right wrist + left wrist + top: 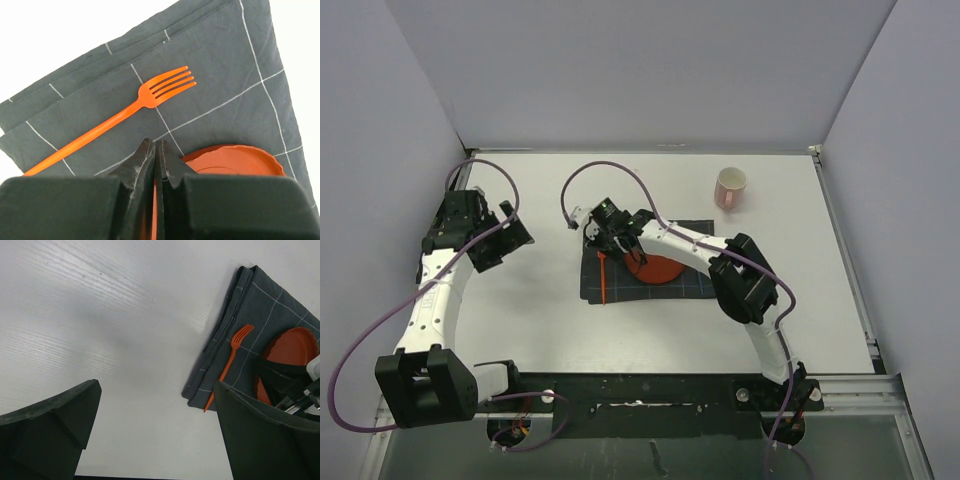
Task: Set the dinner table for one person
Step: Adjust the plate on the napkin.
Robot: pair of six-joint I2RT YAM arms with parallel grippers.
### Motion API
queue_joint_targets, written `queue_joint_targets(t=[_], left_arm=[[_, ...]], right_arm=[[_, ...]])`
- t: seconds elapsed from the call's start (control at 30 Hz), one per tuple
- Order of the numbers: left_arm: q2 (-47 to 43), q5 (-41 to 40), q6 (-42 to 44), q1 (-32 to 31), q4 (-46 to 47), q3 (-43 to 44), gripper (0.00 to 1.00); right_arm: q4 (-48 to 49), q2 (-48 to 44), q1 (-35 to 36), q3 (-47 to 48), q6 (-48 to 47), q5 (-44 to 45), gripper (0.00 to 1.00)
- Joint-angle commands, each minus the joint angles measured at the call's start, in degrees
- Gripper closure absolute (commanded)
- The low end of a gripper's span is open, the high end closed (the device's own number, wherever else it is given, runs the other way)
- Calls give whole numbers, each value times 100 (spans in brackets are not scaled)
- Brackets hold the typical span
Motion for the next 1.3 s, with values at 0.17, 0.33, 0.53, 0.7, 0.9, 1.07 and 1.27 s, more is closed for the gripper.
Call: queue_joint_targets(t=[0.17, 0.33, 0.53, 0.7, 0.9, 1.07, 1.27], left_arm=[[-98, 53, -51, -165, 452, -72, 2], [-145, 33, -21, -271, 472, -118, 2], [-304, 97, -24, -636, 531, -172, 2], [-249, -325, -194, -1655, 789, -113, 2], [616, -527, -202, -2045, 1515, -91, 2], [1494, -633, -247, -1993, 1804, -44, 2], [1997, -449, -556, -2026, 1945, -17, 2]], right_arm=[[246, -415, 413, 208, -541, 848, 80], [387, -510, 264, 112, -800, 1410, 70], [227, -1074, -1164, -255, -490, 563, 69], [307, -1436, -1490, -860, -647, 482, 68], [503, -1796, -1544, -1454, -858, 633, 68], [464, -1821, -1582, -1590, -854, 592, 69], [514, -1847, -1915, -1741, -889, 617, 69]])
